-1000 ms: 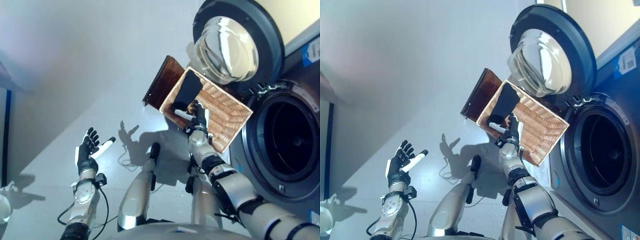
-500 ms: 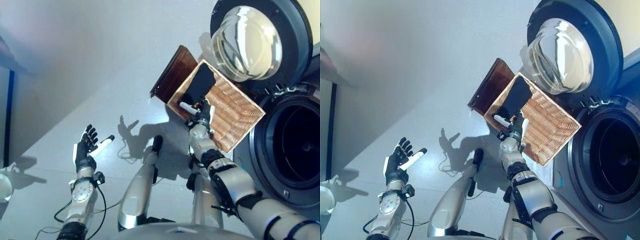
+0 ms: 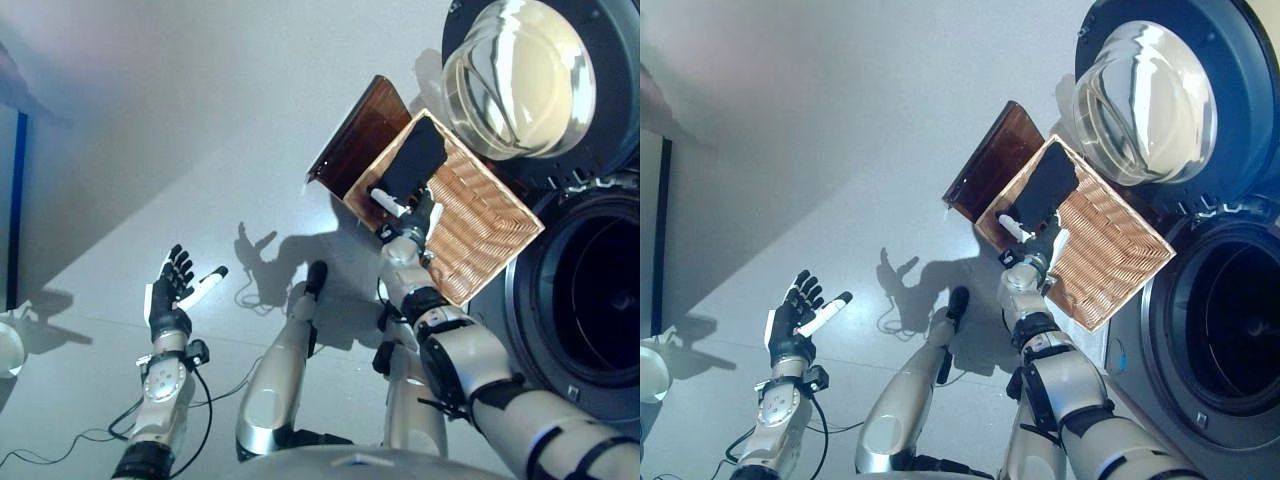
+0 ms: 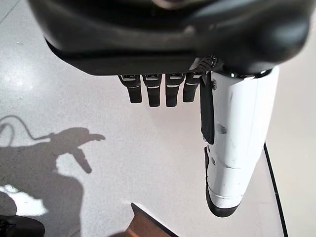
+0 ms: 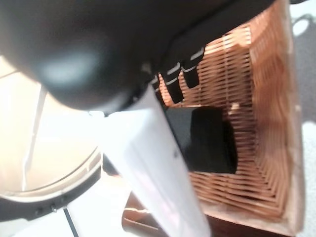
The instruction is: Pick up the clothes and place them into the washing machine
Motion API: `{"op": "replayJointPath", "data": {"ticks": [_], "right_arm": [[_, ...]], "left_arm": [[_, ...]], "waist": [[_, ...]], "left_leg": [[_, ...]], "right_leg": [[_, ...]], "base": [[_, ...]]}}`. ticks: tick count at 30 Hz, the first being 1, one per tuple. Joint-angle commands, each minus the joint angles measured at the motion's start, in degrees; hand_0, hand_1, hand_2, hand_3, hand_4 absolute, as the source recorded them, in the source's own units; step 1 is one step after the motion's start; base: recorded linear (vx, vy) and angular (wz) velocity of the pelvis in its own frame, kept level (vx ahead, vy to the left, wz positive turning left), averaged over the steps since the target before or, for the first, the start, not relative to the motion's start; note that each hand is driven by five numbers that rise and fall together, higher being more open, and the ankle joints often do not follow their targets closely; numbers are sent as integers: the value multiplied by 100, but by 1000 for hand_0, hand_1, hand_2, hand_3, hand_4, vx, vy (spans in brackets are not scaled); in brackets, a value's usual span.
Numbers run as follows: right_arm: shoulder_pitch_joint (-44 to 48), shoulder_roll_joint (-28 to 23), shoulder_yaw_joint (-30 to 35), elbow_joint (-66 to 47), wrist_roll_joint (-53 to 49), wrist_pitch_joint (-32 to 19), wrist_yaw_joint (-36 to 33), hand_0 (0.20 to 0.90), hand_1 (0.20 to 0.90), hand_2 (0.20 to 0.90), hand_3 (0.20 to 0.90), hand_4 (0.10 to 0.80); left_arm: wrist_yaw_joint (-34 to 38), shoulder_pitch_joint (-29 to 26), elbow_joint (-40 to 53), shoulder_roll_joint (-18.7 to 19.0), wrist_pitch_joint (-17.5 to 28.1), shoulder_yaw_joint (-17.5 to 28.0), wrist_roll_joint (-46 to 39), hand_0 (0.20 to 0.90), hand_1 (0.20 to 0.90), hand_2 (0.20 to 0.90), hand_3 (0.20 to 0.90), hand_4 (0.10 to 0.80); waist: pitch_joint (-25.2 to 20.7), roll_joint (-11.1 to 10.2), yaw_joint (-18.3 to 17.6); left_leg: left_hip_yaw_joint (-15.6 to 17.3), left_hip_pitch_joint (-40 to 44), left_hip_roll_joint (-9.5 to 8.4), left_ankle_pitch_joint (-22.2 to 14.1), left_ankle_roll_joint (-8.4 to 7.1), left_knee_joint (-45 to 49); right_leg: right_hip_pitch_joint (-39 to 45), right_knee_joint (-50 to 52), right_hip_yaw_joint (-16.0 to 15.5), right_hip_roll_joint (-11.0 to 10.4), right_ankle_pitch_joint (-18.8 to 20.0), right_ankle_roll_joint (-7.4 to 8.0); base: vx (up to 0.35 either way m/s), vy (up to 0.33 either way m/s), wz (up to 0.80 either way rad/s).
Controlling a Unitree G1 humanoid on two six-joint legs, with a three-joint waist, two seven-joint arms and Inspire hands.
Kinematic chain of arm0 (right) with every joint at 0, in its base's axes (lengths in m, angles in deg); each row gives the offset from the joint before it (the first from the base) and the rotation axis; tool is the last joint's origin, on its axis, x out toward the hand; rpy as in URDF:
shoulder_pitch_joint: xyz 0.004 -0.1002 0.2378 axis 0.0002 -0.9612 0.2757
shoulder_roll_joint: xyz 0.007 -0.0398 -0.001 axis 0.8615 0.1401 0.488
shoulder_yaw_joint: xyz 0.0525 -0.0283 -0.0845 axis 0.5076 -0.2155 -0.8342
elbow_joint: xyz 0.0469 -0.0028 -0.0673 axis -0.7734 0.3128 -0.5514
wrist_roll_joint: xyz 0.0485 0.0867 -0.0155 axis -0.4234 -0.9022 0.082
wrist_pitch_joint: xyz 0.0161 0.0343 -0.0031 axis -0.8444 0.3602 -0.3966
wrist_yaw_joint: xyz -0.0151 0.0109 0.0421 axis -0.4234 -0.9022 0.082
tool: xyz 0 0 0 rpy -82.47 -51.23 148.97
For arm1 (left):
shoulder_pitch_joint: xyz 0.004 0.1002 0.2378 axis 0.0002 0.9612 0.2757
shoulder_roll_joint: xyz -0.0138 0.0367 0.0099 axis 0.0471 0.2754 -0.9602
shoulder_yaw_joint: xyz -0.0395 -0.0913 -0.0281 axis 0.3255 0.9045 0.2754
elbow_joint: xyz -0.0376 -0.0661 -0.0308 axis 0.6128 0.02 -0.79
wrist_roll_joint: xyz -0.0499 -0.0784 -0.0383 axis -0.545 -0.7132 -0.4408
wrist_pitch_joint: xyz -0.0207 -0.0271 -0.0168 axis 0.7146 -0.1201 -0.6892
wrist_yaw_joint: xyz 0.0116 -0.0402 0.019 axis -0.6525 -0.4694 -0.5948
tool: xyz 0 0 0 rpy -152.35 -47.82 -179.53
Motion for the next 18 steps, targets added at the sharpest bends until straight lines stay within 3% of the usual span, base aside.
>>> {"op": "replayJointPath", "data": {"ticks": [1,18], "right_arm": [[314,221,141,-184,-84,-500,-209,900,900,900,900,800],[1044,-284,427,-308,-346,-606,-251,900,900,900,900,800]], "left_arm": [[262,266,593,711,351,154,59,900,900,900,900,800],[223,371,960,966,434,219,30,900,900,900,900,800]], "waist": [[-180,-39,61],[27,49,182]], "left_leg": [[250,-447,-351,-256,-21,315],[223,-774,-384,-221,-26,385]], "right_leg": [[-94,-66,154,-317,61,295],[-370,-69,105,-345,146,320]], "base": [[0,0,0],[-2,-1,2]]}}
